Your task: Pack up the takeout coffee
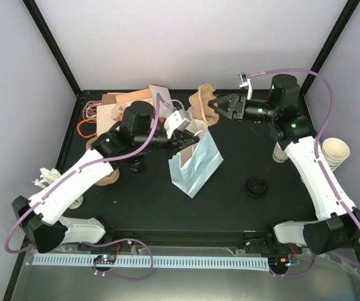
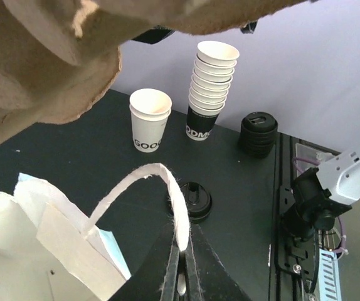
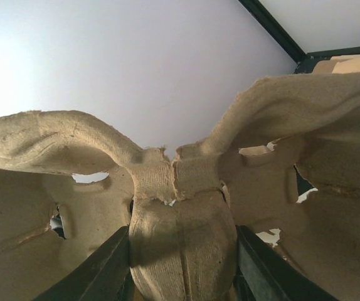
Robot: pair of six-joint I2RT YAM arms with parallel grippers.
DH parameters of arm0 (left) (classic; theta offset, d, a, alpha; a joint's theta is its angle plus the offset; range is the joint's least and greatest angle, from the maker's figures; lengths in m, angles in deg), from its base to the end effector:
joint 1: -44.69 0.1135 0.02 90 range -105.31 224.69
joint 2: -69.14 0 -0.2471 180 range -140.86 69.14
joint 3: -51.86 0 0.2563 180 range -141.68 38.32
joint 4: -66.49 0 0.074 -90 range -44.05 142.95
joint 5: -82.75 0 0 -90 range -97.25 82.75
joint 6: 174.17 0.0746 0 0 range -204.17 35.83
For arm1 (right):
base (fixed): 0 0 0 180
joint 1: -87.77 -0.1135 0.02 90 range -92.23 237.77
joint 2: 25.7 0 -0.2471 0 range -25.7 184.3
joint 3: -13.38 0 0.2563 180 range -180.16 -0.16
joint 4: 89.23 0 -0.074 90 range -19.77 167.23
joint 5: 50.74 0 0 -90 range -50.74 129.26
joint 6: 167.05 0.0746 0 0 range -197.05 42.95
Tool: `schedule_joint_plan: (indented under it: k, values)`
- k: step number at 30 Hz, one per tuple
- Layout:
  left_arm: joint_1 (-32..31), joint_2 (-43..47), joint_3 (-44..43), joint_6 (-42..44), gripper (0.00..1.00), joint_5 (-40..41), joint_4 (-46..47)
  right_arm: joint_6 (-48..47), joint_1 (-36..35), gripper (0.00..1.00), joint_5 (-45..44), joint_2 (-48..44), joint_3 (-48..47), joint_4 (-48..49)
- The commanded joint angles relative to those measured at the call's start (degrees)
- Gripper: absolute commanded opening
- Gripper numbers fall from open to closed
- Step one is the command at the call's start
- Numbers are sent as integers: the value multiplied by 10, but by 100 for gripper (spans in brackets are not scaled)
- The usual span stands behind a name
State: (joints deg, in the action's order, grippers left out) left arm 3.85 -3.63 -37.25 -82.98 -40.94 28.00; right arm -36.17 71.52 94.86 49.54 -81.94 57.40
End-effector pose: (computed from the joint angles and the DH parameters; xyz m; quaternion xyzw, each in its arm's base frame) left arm 0.2141 -0.2398 0.3703 0.4358 0.6833 -0.4074 0.4210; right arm 0.2812 0.1461 0.4137 -0.1348 0.7394 0.5837 0.3072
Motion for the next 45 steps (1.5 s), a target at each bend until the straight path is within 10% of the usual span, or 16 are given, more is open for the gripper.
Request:
schedule_joint_plan:
  k: [1,45]
  values:
    - [-15,20,-1,27,1,4,-8,7,2,43,28,-26,16,13]
    - [-96,22,-3,81,2,37,-46,26,-31,40,110,-65,108,-8]
